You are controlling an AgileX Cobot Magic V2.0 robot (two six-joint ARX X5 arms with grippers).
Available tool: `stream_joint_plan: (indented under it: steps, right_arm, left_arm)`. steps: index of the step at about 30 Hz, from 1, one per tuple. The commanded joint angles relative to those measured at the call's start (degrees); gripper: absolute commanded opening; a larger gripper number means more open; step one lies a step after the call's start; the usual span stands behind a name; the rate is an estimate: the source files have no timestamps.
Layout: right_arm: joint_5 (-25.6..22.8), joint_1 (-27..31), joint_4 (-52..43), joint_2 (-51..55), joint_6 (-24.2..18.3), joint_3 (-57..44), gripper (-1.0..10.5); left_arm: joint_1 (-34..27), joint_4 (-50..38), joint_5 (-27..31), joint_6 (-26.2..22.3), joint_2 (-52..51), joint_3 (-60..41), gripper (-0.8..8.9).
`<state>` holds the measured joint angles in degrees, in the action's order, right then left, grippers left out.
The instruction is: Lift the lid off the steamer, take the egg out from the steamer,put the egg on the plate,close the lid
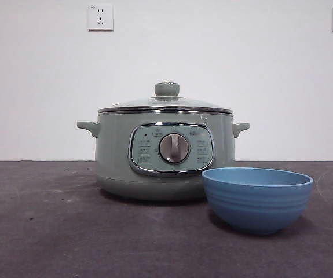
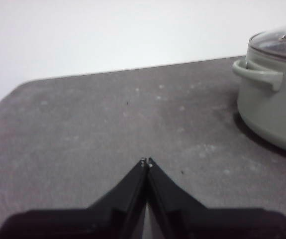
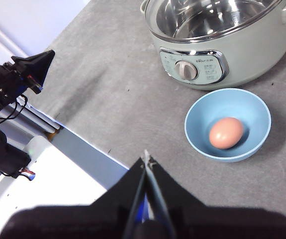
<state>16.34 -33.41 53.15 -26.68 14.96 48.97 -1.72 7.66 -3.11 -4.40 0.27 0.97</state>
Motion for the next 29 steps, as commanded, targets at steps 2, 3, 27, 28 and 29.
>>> stream_joint_plan:
  steps: [2,3,27,28,29]
  right_arm:
    - [-0.2,-0.1,-0.3,0.0,-0.6,0.2,0.0]
    - [-0.2,-0.1,-0.3,0.0,-0.6,0.2,0.0]
    - [-6.6,4.5,-6.1,1.3,-9.2,0.0,0.0]
    - [-5.4,6.8,-8.2,1.7,-10.9,-0.3,0.0]
    - [-3.3,9.3,-10.3,2.2,-12.2,-1.0,0.0]
  left_arm:
    - [-0.2,2.7,0.0,1.7,-0.1,-0.8,-0.03]
    - [-0.2,2.6,-0.1,1.7,-0.1,-0.8,-0.03]
    - [-0.2,2.6,0.1,1.6,-0.1,-0.8,-0.03]
    - [-0.2,2.6,0.1,1.7,-0.1,-0.8,-0.03]
    - [-0.2,2.6,0.1,1.6,-0.1,-0.8,-0.03]
